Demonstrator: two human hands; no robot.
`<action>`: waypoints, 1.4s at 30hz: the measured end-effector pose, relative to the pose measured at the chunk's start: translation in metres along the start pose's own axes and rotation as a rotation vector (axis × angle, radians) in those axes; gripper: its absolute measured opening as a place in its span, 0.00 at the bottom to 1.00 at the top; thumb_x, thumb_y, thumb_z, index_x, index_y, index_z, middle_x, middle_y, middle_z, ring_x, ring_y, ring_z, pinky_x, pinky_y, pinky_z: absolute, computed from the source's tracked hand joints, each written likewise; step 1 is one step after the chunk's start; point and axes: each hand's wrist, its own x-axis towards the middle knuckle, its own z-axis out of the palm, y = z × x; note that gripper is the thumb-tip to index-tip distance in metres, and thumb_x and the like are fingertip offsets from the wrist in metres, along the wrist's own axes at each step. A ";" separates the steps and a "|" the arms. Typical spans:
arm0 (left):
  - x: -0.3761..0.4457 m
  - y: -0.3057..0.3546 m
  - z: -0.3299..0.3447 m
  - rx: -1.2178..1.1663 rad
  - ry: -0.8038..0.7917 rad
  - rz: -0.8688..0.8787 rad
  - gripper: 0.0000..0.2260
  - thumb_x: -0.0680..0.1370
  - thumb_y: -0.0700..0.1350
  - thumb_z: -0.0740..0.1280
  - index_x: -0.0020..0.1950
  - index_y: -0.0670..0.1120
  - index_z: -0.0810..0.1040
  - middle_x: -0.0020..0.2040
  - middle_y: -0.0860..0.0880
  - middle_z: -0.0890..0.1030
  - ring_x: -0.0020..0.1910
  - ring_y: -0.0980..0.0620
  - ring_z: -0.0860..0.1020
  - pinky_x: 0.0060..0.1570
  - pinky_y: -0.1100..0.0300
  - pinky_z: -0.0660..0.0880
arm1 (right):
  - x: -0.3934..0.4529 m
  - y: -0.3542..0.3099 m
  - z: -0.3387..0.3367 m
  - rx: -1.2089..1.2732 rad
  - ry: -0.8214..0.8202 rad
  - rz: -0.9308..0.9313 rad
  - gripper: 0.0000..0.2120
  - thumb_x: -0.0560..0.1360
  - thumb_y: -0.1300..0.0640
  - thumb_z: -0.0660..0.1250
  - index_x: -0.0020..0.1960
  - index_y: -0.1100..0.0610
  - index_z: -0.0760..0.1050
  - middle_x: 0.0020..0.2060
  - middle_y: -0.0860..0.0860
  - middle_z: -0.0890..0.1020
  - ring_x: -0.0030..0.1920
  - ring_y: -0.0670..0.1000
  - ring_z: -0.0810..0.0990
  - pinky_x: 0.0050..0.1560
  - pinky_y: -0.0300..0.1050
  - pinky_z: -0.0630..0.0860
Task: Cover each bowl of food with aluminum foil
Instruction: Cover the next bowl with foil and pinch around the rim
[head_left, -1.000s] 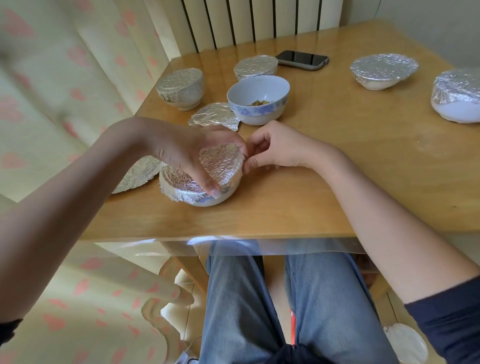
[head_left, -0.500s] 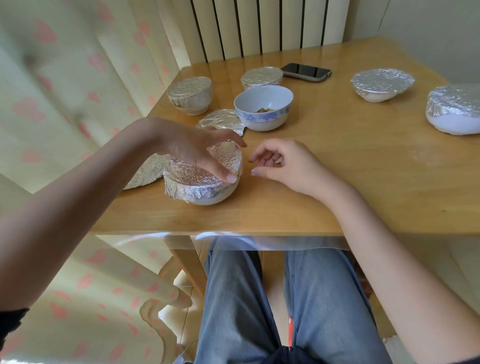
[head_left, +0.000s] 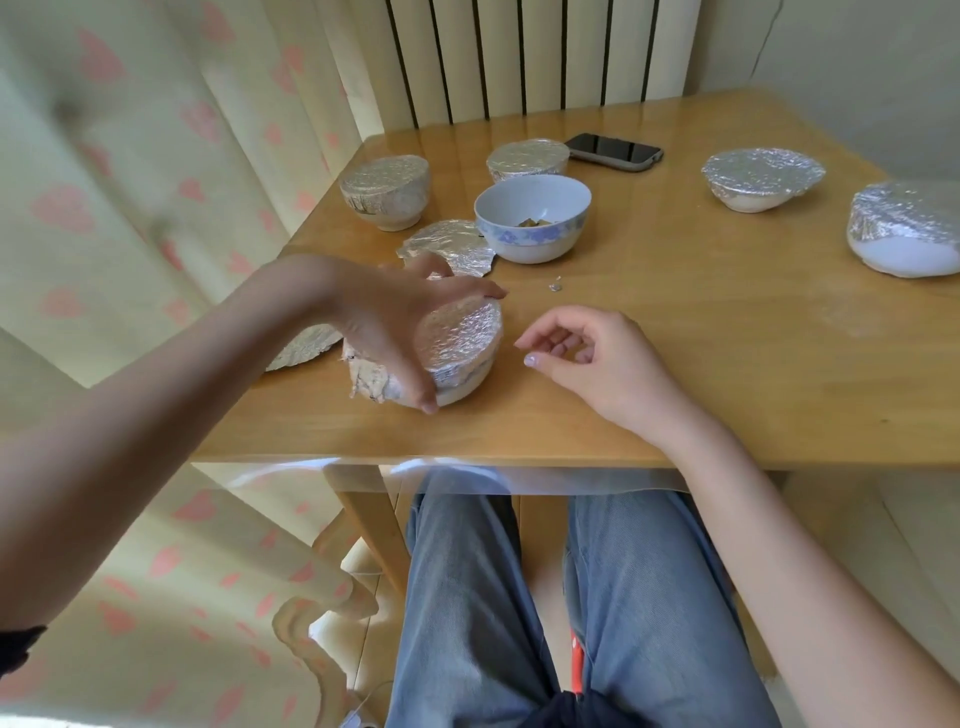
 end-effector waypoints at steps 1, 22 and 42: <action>0.001 0.005 0.002 -0.010 0.008 -0.042 0.54 0.59 0.65 0.78 0.71 0.74 0.40 0.75 0.56 0.49 0.73 0.40 0.61 0.66 0.44 0.66 | 0.001 0.001 0.000 -0.004 0.008 0.004 0.08 0.72 0.63 0.71 0.44 0.49 0.80 0.37 0.42 0.79 0.37 0.39 0.73 0.37 0.27 0.68; 0.004 0.017 -0.004 0.083 0.014 0.104 0.54 0.61 0.55 0.81 0.72 0.72 0.45 0.75 0.58 0.49 0.75 0.47 0.54 0.65 0.47 0.64 | -0.020 -0.005 0.009 -0.117 0.050 -0.070 0.11 0.67 0.58 0.76 0.43 0.52 0.75 0.37 0.45 0.77 0.38 0.43 0.73 0.37 0.30 0.67; 0.014 0.022 0.000 0.016 0.015 0.116 0.48 0.60 0.61 0.79 0.69 0.72 0.50 0.74 0.59 0.47 0.75 0.47 0.50 0.69 0.40 0.60 | -0.007 -0.010 0.016 -0.208 0.185 -0.149 0.17 0.65 0.48 0.78 0.42 0.56 0.74 0.34 0.48 0.77 0.35 0.45 0.74 0.39 0.39 0.73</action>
